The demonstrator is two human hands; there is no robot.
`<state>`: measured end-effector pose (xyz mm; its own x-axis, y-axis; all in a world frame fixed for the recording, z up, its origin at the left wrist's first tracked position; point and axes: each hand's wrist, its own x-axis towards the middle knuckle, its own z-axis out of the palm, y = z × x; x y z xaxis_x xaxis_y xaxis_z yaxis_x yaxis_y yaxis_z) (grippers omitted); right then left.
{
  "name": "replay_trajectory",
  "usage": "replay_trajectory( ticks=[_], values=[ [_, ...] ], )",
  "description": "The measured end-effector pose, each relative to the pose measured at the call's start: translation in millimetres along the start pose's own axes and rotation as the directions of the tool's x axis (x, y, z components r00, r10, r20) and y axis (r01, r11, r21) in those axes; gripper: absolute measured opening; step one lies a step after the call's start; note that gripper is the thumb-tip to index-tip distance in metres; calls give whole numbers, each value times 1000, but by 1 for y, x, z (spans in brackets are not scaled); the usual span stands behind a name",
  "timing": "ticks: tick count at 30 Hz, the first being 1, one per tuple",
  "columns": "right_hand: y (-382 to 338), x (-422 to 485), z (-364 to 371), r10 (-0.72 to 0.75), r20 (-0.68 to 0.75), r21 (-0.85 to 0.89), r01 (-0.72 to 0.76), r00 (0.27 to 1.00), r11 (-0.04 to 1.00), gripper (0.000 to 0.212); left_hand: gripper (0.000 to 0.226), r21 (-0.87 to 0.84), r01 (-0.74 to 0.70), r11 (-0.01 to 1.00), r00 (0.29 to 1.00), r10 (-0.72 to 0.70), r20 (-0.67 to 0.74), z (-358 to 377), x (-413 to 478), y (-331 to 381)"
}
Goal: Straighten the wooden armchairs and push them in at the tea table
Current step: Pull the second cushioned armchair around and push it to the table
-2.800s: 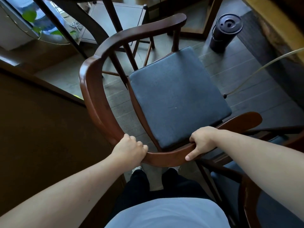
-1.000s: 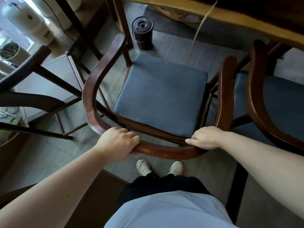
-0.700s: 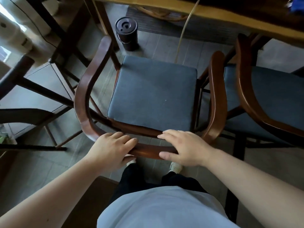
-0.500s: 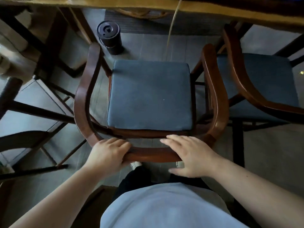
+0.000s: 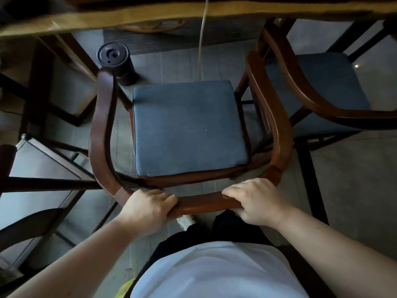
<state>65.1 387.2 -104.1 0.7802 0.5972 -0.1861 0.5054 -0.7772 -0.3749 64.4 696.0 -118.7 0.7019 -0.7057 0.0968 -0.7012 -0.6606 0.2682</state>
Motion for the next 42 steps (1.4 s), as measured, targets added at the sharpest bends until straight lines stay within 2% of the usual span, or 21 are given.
replay_trajectory(
  ticks=[6, 9, 13, 16, 19, 24, 36, 42],
  values=[
    [-28, 37, 5, -15, -103, -20, 13, 995, 1000, 31, 50, 37, -31, 999, 999, 32, -16, -16, -8, -53],
    [-32, 48, 4, -32, -88, 0, 32, 996, 999, 29, 44, 60, -13, 998, 1000, 13, -7, -24, -10, -65],
    [-26, 44, 2, -71, -114, 44, 76, 991, 996, 35, 37, 43, 57, 997, 998, -58, 13, -25, -11, -63],
    [-8, 40, 3, -39, -137, -27, 36, 990, 999, 40, 37, 30, 102, 994, 994, -103, 20, -22, -10, -61],
    [9, 40, 3, -94, -102, -77, 87, 990, 993, 44, 37, 35, 118, 992, 993, -118, 9, -21, -5, -57],
    [37, 39, -18, -45, -134, -29, 42, 990, 999, 38, 33, 8, 135, 991, 991, -135, 3, -13, 25, -44],
    [73, 46, -42, 59, -75, 103, -51, 995, 993, 40, 31, -44, 47, 998, 998, -49, -47, -3, 67, -38],
    [69, 46, -37, 91, -117, 105, -79, 989, 991, 48, 30, -15, -6, 1000, 999, 6, -37, -7, 68, -44]
  ],
)
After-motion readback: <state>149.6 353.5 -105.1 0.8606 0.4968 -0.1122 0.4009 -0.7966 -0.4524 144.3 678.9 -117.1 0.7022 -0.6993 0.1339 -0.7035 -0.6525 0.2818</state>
